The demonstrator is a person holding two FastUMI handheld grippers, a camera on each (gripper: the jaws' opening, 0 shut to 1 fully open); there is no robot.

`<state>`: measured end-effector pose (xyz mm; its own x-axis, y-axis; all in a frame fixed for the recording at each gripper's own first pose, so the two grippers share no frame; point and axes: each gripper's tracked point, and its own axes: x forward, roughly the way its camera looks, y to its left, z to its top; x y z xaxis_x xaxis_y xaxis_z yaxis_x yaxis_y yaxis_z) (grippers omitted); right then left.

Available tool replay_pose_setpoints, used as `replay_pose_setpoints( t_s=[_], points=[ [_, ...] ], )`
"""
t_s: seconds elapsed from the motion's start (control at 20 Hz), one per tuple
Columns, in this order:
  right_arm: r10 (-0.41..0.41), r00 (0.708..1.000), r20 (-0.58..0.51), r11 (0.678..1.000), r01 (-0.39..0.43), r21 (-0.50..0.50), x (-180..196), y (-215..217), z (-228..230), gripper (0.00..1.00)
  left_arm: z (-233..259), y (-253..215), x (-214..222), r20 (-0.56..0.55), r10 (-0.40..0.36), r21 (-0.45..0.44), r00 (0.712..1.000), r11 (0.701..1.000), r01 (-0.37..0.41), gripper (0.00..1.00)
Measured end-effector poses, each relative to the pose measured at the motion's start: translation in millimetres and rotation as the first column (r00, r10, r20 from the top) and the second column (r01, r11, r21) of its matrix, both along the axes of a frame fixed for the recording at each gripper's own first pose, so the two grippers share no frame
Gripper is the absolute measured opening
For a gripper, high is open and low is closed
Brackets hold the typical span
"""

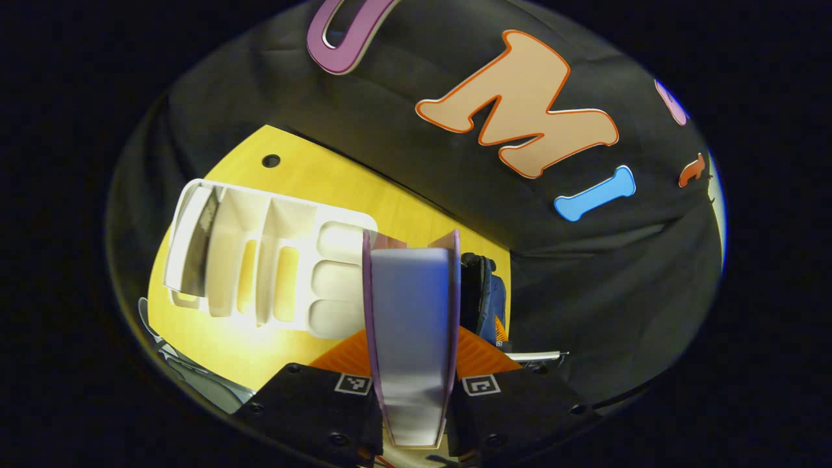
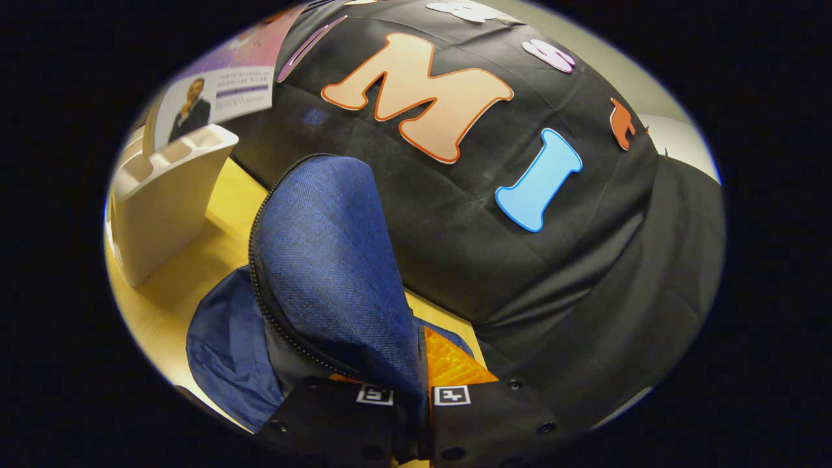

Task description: Open the schoolbag, grab two books from the bookshelf and put them into the schoolbag.

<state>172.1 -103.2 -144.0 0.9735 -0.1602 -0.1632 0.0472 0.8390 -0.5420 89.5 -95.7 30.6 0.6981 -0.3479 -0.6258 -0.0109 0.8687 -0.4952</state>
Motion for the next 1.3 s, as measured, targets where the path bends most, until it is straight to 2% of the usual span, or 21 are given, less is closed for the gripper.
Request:
replay_pose_setpoints(
  t_s=[0.25,0.5,0.7,1.0,1.15,1.3],
  points=[
    [-0.015,1.000,0.003,0.997,0.014,0.070,-0.9,-10.8,6.9,0.06,-48.6,-54.3,32.9,0.016,-0.031,-0.097,0.999,0.995,0.032,0.35],
    [0.006,1.000,0.000,0.991,-0.006,0.137,-0.9,-11.9,8.3,0.06,-95.0,-91.4,59.5,0.038,-0.052,-0.197,0.998,0.979,0.058,0.35],
    [0.020,1.000,0.005,0.984,-0.021,0.177,-0.6,-14.3,12.6,0.06,-127.9,-131.0,74.4,0.056,-0.122,-0.215,0.991,0.968,0.132,0.35],
    [0.037,0.999,0.012,0.970,-0.039,0.239,-1.1,-18.6,16.7,0.06,-157.6,-176.3,90.2,0.114,-0.229,-0.257,0.967,0.933,0.251,0.35],
    [0.082,0.996,0.017,0.969,-0.084,0.233,-1.1,-14.2,18.5,0.06,-178.9,-187.0,103.5,0.123,-0.234,-0.245,0.964,0.934,0.258,0.35],
    [0.117,0.993,0.019,0.968,-0.119,0.222,-2.3,-10.9,21.4,0.06,-199.3,-207.4,115.2,0.115,-0.242,-0.304,0.963,0.915,0.266,0.35]
  ],
)
